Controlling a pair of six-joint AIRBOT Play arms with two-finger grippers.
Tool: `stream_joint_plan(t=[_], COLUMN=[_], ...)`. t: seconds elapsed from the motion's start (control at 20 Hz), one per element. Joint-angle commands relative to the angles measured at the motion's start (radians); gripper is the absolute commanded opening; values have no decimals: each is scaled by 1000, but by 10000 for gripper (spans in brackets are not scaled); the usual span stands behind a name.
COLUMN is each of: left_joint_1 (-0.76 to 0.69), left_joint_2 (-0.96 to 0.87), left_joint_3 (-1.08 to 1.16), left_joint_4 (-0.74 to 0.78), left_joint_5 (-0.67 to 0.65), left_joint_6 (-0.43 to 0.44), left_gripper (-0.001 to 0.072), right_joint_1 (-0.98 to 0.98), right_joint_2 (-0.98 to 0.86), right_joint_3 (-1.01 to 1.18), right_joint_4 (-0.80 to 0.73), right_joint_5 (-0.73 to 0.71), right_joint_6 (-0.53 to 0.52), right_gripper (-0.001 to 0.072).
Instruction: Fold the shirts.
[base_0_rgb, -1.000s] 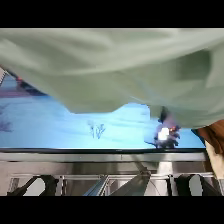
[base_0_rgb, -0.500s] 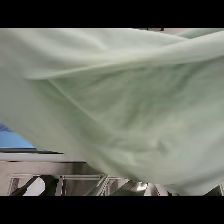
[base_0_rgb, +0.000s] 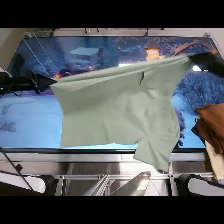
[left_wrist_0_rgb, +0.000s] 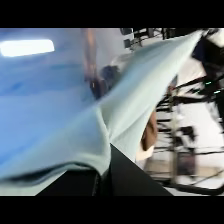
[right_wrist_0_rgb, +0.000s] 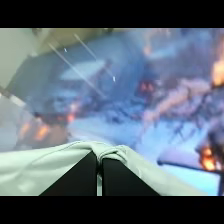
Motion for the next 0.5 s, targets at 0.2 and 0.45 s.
stream_joint_plan(t=[0.2,0.45], left_joint_1=[-63,-87], left_joint_2=[-397,-428], left_joint_3=[301,480], left_joint_4=[5,14], left_joint_5=[-55,-35], left_joint_6=[-180,-230], left_gripper=[76,75], right_joint_1=[21,2], right_joint_2=[-453,-457], right_joint_3=[117,118], right_joint_4=[259,225], right_joint_5=[85,174], right_joint_6=[-104,-103], right_gripper=[19,19])
